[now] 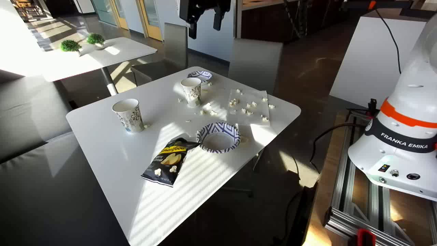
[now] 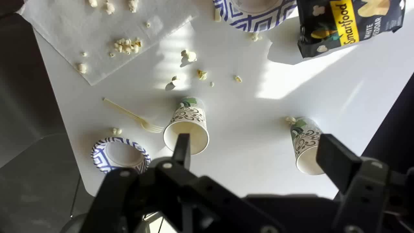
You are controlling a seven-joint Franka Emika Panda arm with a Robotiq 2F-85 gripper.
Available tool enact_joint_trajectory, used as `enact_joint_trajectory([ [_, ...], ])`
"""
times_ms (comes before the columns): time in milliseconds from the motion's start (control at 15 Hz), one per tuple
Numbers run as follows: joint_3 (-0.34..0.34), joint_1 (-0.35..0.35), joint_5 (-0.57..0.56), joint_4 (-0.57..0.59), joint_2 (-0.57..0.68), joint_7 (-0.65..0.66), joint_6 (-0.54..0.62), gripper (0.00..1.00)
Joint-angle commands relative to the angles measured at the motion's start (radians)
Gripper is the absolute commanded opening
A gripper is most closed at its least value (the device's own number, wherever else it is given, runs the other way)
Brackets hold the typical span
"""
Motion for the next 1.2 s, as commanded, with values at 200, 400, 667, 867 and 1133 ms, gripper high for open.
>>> enact_joint_trajectory([
  [200,-0.020,0.021,-0.008,0.001,0.002,0.006,-0.002,1.00],
  [400,-0.020,0.021,-0.008,0.001,0.002,0.006,-0.002,1.00],
  [667,0.003,0.003,-0.140,-0.093,-0.007,0.097,0.015,1.00],
  [867,-0.005,0.024,-0.135,-0.222,-0.035,0.082,0.071,1.00],
  [1133,0.016,-0.038,-0.291,-0.369,-0.069,0.222,0.047,1.00],
])
